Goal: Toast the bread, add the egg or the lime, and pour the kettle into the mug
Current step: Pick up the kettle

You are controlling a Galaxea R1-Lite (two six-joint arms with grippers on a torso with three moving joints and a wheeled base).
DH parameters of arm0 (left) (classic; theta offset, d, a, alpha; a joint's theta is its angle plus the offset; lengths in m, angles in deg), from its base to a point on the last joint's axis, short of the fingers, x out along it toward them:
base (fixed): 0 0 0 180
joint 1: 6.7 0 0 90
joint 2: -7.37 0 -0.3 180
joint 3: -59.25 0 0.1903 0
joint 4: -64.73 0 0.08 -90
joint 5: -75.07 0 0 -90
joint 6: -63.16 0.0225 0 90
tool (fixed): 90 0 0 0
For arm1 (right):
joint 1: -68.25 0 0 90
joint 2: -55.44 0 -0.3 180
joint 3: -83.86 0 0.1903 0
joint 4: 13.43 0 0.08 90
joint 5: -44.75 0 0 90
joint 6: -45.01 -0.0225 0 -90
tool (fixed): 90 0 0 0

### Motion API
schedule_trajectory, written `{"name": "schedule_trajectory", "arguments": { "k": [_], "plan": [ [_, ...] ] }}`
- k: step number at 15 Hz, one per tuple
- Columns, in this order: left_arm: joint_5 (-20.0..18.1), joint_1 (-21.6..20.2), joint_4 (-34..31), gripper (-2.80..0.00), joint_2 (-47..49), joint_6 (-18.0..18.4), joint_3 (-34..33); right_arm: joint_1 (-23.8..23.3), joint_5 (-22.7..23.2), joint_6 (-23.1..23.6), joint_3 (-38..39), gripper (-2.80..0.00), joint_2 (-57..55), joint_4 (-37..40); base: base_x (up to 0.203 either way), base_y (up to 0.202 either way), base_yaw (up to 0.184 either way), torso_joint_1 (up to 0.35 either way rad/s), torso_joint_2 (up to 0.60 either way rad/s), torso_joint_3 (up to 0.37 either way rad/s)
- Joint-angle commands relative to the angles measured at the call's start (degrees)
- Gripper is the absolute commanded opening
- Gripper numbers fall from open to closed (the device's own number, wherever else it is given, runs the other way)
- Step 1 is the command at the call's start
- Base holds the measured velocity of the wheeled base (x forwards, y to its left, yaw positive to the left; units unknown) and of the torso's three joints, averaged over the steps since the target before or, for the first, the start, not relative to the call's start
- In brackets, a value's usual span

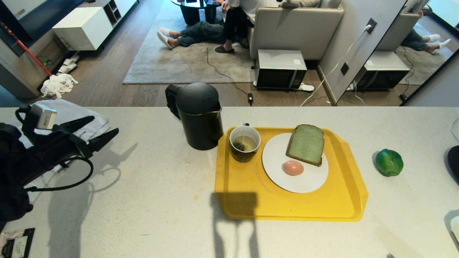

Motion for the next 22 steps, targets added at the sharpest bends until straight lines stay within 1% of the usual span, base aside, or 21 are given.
{"name": "schedule_trajectory", "arguments": {
  "k": [1, 8, 14, 19, 22],
  "plan": [
    [-0.54, 1.51, 0.45, 0.00, 2.21, -0.06, 0.98, 0.05, 0.06, 0.04, 0.09, -2.80, -0.05, -0.01, 0.000, 0.000, 0.000, 0.000, 0.00, 0.000],
    [-0.38, 6.20, 0.27, 0.00, 8.11, -0.15, 8.52, 0.11, 0.06, 0.02, 0.09, -2.80, -0.05, -0.01, 0.000, 0.000, 0.000, 0.000, 0.00, 0.000],
    [-0.46, 8.32, 0.27, 0.00, 11.88, -0.38, 14.08, 0.04, 0.06, 0.02, 0.09, -2.80, -0.05, -0.01, 0.000, 0.000, 0.000, 0.000, 0.00, 0.000],
    [-0.51, 10.09, 0.17, 0.00, 15.69, -1.04, 21.19, 0.02, 0.06, 0.02, 0.09, -2.80, -0.05, -0.01, 0.000, 0.000, 0.000, 0.000, 0.00, 0.000],
    [-0.55, 10.47, 0.12, 0.00, 17.60, -1.21, 24.71, 0.02, 0.06, 0.10, 0.09, -2.80, -0.05, -0.01, 0.000, 0.000, 0.000, 0.000, 0.00, 0.000]
  ]
}}
